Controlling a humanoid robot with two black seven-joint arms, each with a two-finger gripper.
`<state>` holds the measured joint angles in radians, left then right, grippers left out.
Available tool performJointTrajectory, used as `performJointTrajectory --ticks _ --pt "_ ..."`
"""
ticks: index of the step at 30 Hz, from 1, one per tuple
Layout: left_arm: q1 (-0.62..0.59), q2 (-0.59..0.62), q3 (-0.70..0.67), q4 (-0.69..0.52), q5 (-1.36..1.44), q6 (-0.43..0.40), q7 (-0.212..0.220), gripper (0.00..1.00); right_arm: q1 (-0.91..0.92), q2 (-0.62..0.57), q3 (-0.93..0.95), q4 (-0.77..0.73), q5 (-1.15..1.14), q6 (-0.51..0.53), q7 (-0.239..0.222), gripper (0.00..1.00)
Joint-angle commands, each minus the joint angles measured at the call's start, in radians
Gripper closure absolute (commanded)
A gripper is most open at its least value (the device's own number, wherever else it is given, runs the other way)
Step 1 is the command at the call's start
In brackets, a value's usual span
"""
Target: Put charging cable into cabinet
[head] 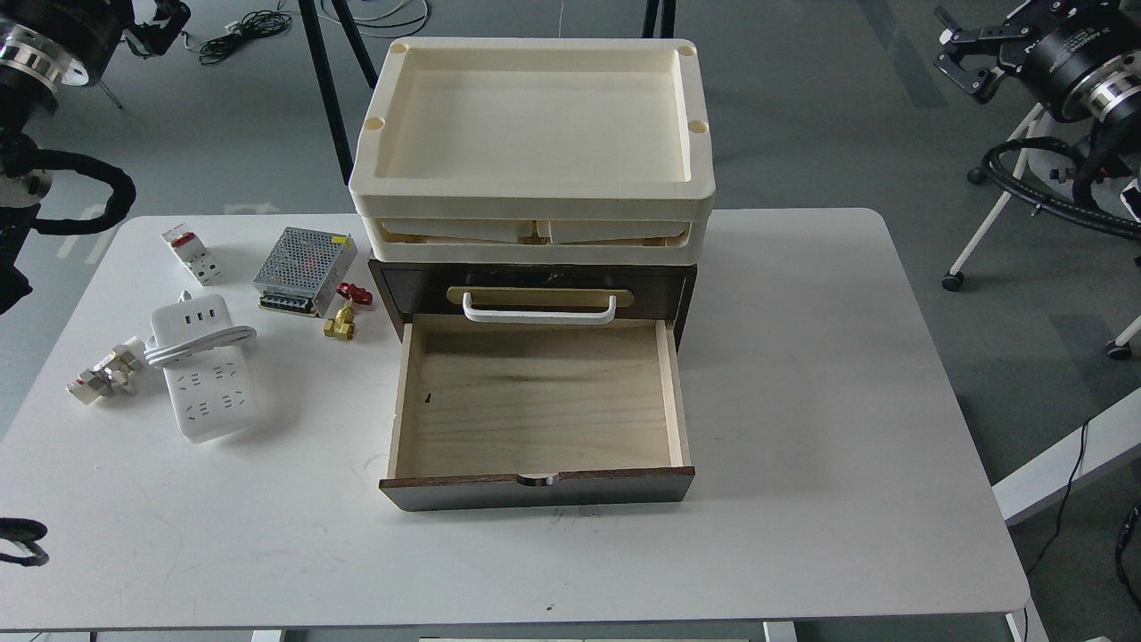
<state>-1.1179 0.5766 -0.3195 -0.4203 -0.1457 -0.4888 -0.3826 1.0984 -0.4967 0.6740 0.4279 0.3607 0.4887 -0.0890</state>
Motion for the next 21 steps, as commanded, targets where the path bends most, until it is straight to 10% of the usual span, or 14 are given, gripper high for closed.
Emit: performJointTrajectory --ticks 1,21 --pt "0.010 -0.004 -0.041 0.002 0.000 0.000 -0.007 0.00 -0.002 -0.002 -0.001 0.002 0.000 0.000 0.000 0.00" --pt "0.063 -0.098 -0.474 0.132 -0.104 0.000 -0.106 0.00 0.006 -0.013 0.004 0.000 0.000 0.000 -0.005 0.00"
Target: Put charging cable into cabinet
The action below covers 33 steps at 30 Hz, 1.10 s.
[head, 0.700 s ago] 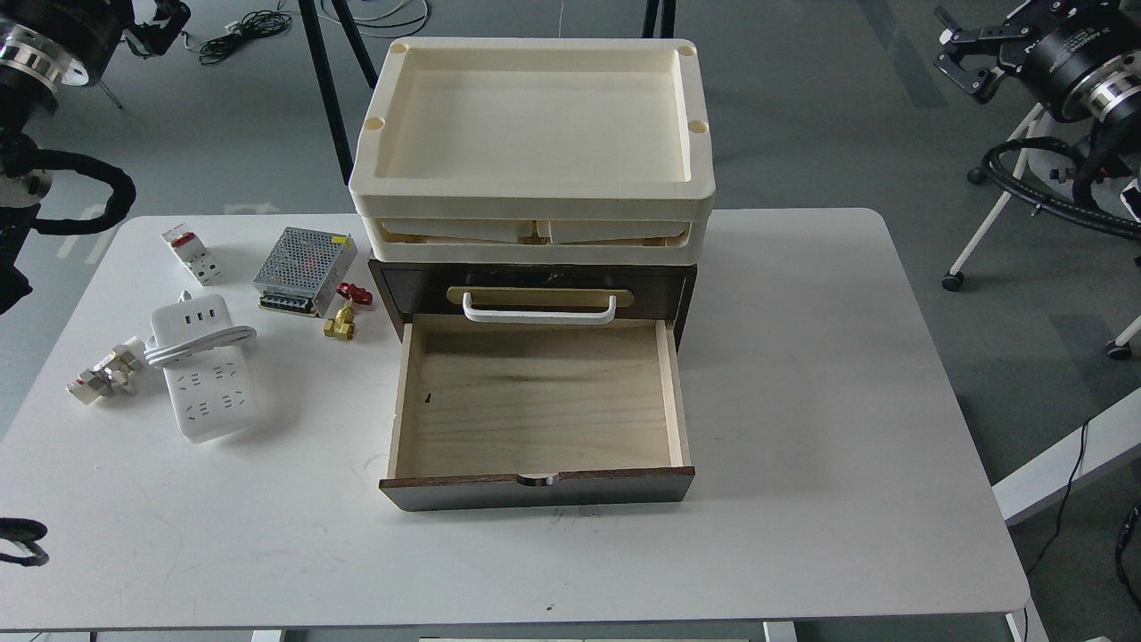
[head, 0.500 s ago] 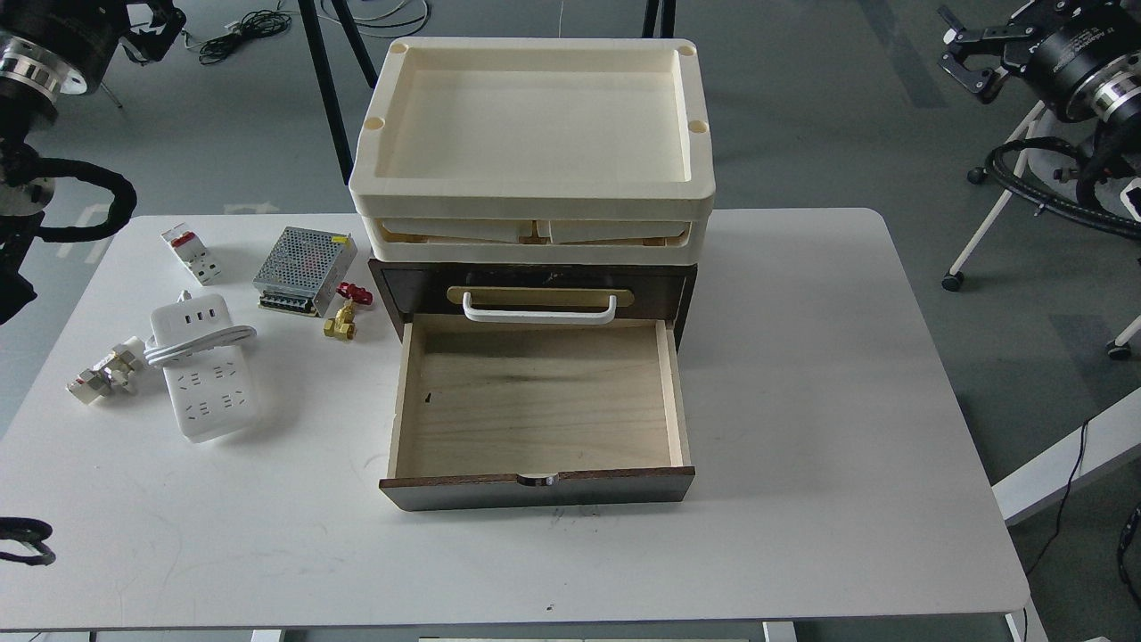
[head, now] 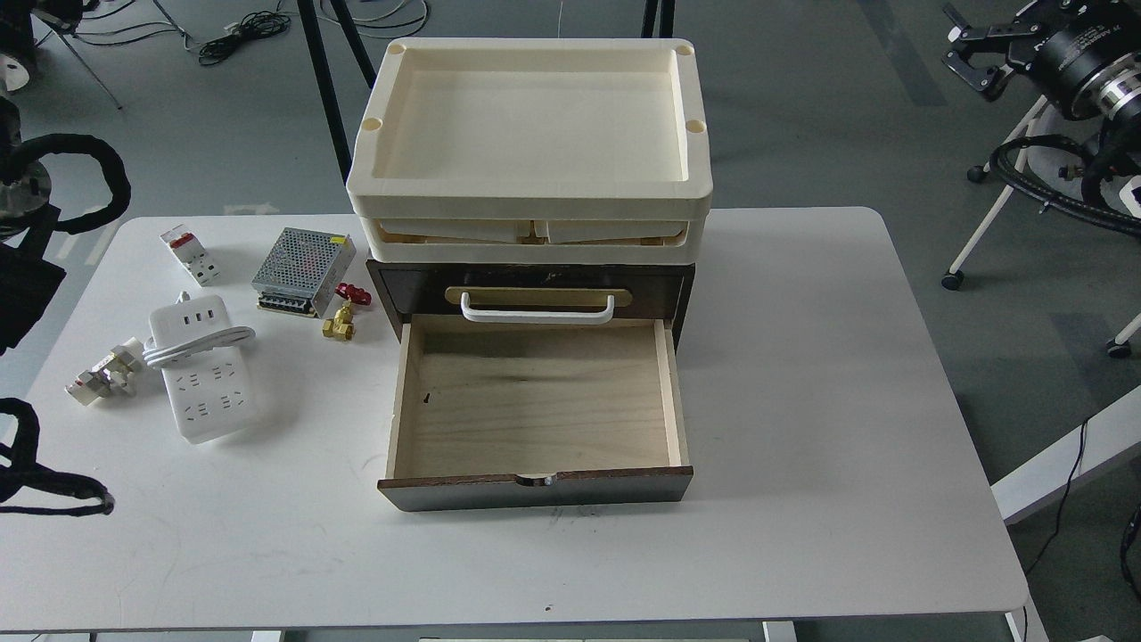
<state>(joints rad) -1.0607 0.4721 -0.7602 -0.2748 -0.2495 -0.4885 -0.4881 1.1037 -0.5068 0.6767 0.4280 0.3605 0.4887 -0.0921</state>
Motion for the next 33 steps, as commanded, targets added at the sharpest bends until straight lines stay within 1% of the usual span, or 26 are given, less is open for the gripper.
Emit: performJointTrajectory --ticks 1,3,5,8,10,11,14,17,20,23,26,28,32,33 --pt "0.004 0.017 -0.033 -0.044 0.000 0.000 -0.001 0.00 -0.001 -0.006 0.001 0.000 0.000 0.000 -0.001 0.00" --pt "0.007 0.061 -0.024 -0.145 0.001 0.000 -0.001 0.01 -0.004 -0.021 0.001 0.000 0.002 0.000 -0.001 0.00" --pt "0.045 0.118 0.005 -0.333 0.009 0.000 -0.001 0.01 -0.005 -0.030 0.004 0.003 0.002 0.000 0.000 0.00" --pt "0.080 0.283 0.059 -0.689 0.019 0.000 -0.001 0.01 -0.005 -0.030 0.009 0.002 0.002 0.000 0.000 0.00" --pt "0.084 0.392 0.068 -0.829 0.048 0.000 -0.001 0.00 -0.005 -0.030 0.009 0.002 0.003 0.000 0.000 0.00" --pt "0.084 0.440 0.070 -0.877 0.071 0.000 -0.001 0.00 -0.007 -0.032 0.012 0.002 0.002 0.000 0.000 0.00" --pt "0.082 0.577 0.074 -0.938 0.153 0.000 -0.001 0.00 -0.011 -0.041 0.020 0.002 0.003 0.000 0.000 0.00" --pt "0.080 0.712 0.082 -0.984 0.307 0.000 -0.001 0.00 -0.015 -0.059 0.023 0.002 0.005 0.000 0.000 0.00" --pt "0.079 0.833 0.082 -1.052 0.623 0.000 -0.001 0.00 -0.015 -0.061 0.027 0.000 0.005 0.000 0.000 0.00" --pt "0.077 0.924 0.082 -1.165 0.982 0.000 -0.001 0.01 -0.015 -0.059 0.027 0.000 0.005 0.000 0.000 0.00" --pt "0.085 0.980 0.103 -1.276 1.261 0.000 -0.001 0.01 -0.018 -0.059 0.027 0.000 0.003 0.000 0.000 0.00" --pt "0.085 1.003 0.171 -1.325 1.451 0.000 -0.001 0.01 -0.028 -0.059 0.029 0.002 0.003 0.000 0.000 0.00" --pt "0.093 0.990 0.330 -1.328 1.861 0.000 -0.001 0.01 -0.042 -0.062 0.027 0.002 0.005 0.000 0.000 0.00" --pt "0.103 0.976 0.394 -1.316 1.980 0.000 -0.001 0.02 -0.044 -0.064 0.027 0.002 0.003 0.000 0.000 0.00"
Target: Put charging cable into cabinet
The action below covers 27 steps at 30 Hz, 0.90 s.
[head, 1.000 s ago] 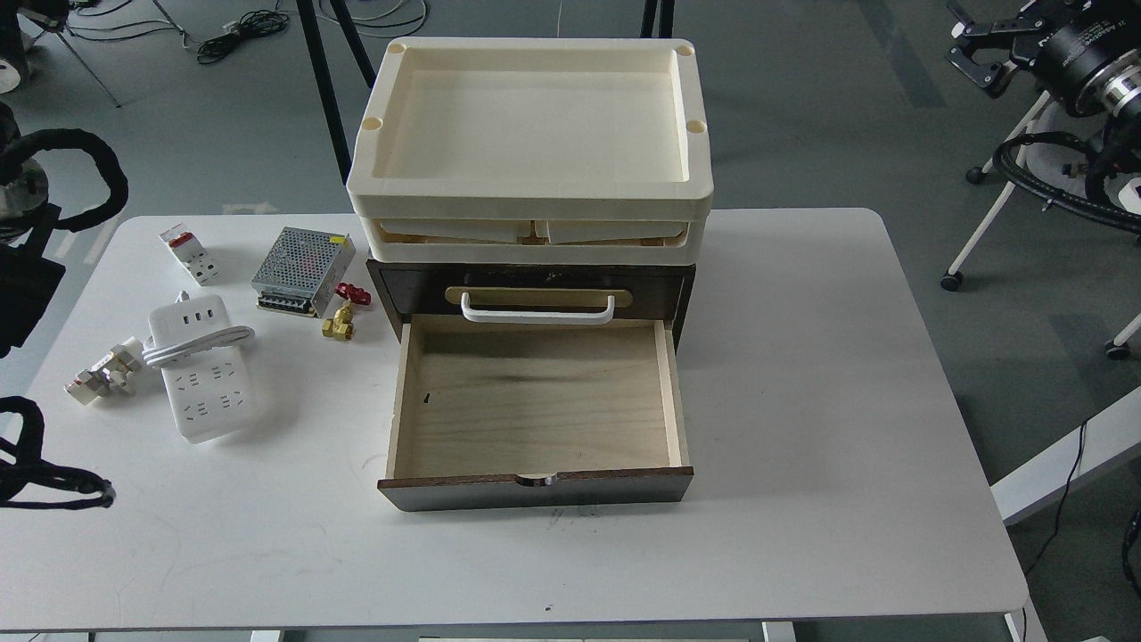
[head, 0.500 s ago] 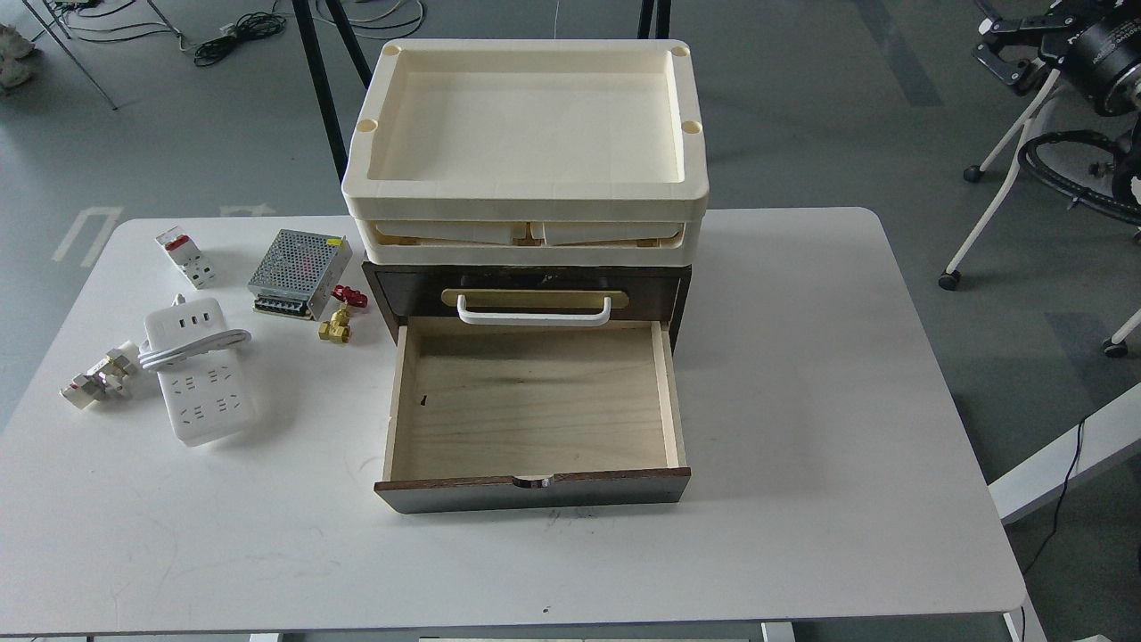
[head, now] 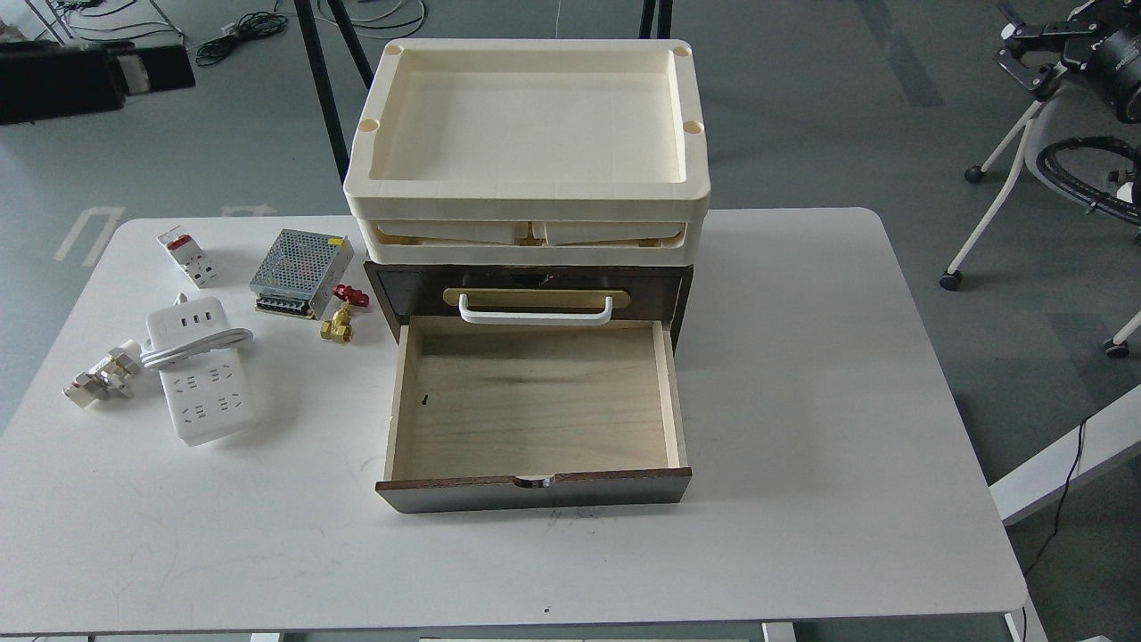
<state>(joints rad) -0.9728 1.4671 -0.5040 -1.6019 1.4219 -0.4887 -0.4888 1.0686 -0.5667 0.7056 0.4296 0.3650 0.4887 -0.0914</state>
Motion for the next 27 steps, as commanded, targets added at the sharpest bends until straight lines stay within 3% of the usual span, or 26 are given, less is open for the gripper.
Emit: performJointTrajectory --ticks 1,5,10,24,27 --pt "0.022 -0.046 0.192 0.025 0.400 0.000 0.000 0.02 -0.009 -0.009 -0.002 0.000 -0.001 0.000 -0.001 0.00" --pt "0.025 -0.194 0.337 0.205 0.632 0.000 0.000 0.02 -0.021 -0.022 -0.002 0.000 0.000 0.000 -0.001 0.00" --pt "0.022 -0.370 0.363 0.449 0.703 0.000 0.000 0.03 -0.047 -0.051 0.002 0.000 0.002 0.000 0.001 0.00" --pt "-0.007 -0.645 0.398 0.798 0.760 0.000 0.000 0.10 -0.110 -0.081 0.009 0.001 0.003 0.000 -0.001 0.00" --pt "-0.007 -0.694 0.459 0.887 0.760 0.065 0.000 0.12 -0.110 -0.081 0.009 0.001 0.003 0.000 -0.001 0.00"
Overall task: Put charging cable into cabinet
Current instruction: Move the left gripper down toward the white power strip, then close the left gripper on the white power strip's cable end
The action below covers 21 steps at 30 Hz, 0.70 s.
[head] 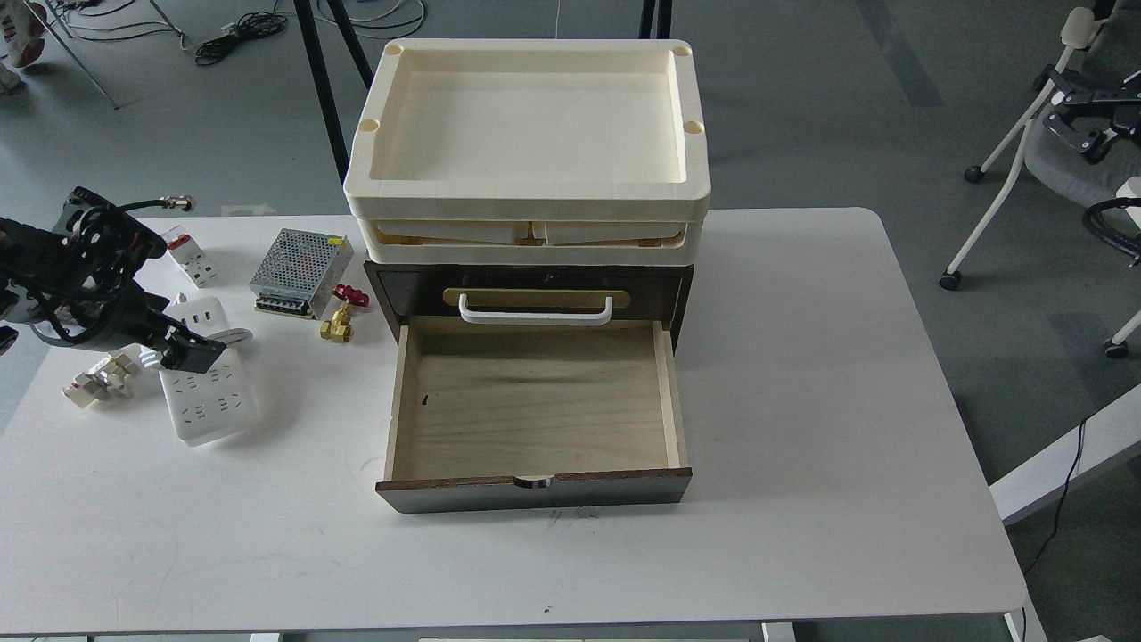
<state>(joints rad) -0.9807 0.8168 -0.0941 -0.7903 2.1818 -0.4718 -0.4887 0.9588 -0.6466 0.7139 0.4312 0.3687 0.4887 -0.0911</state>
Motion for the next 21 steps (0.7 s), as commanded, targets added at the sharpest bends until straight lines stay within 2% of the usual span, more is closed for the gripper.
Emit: performJointTrajectory --ticks 1,6,14,21 --pt "0.000 -0.054 0.066 0.092 0.000 0.073 0.000 0.12 0.000 -0.001 0.001 0.000 -0.001 0.000 0.001 0.00" --pt "0.008 -0.091 0.093 0.150 0.000 0.142 0.000 0.13 -0.002 -0.001 0.001 0.000 -0.001 0.000 -0.001 0.00" --pt "0.013 -0.146 0.093 0.227 0.000 0.191 0.000 0.15 -0.012 -0.001 0.002 0.000 -0.001 0.000 -0.001 0.00" --pt "0.045 -0.168 0.096 0.286 0.000 0.246 0.000 0.30 -0.015 -0.005 0.007 0.000 -0.001 0.000 0.001 0.00"
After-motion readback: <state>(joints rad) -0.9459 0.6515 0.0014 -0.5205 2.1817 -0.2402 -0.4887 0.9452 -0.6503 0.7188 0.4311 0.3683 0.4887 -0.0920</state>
